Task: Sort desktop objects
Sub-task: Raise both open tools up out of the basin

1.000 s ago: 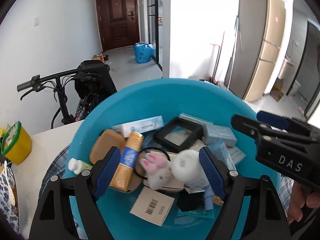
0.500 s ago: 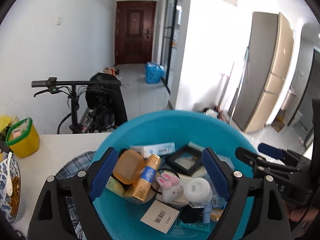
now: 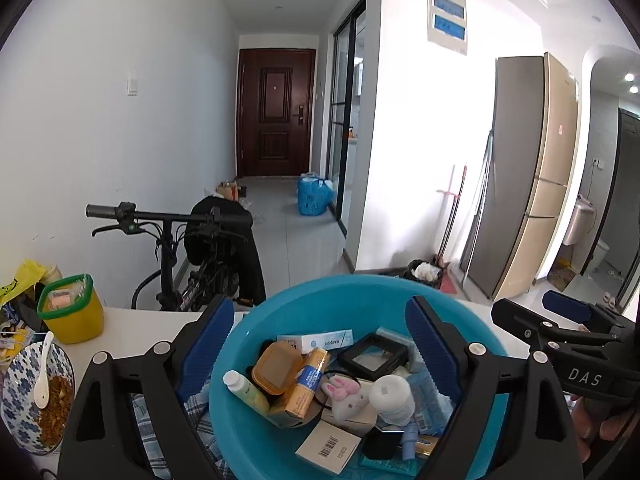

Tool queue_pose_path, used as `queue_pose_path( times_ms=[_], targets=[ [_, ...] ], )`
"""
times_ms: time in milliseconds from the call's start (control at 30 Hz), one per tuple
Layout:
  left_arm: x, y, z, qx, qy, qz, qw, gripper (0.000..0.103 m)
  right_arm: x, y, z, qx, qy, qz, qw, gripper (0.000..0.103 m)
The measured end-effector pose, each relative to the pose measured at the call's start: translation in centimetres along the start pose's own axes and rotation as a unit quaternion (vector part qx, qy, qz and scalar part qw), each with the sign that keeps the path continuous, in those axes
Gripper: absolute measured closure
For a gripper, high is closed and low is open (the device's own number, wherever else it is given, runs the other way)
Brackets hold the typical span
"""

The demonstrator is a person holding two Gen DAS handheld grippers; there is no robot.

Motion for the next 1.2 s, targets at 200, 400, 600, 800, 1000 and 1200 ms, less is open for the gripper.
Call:
queue_pose_path(
  times_ms=[200,400,600,800,1000,1200],
  targets=[
    [-3.3,1.1,0.3,0.008,-0.001,0.04,0.9992,0.013,-3.7,0.7,-1.0,-0.028,-0.01,0.045,0.999,0.001],
    [-6.8,1.4,0.4,-0.015,-0.039,0.055,0.9976,0.001,-7.1,0.2,-1.6,-0.044,-0.016,0.072,0.996,0.001],
    [-11.5,2.2,0.7,0.007,-0.019,0.1,0.9948,0.0,-9.9,-0.5,-1.9,-0.04,-0.012,0.086,0.995,0.001],
    [-16.5,2.1,1.8,0.037,-0.027,0.122,0.9914,0.0,-13.9,-1.0,-2.6,-0.032,0.017,0.101,0.994,0.001],
    [-21.6,0.9,1.6,0.034,-0.026,0.141,0.9891,0.0,-18.3,-2.0,-3.4,-0.033,0.027,0.128,0.991,0.001],
    [-24.8,-0.6,1.4,0.047,0.006,0.156,0.9866,0.0,-21.9,-2.9,-3.9,-0.037,0.034,0.155,0.987,0.001]
  ],
)
Point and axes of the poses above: each gripper's, at about its wrist camera, not at the fingertips, and x roughly the way its jaws point, z to its right, y to its top, the point moved 5 cm from there along x, roughly the way its jaws point
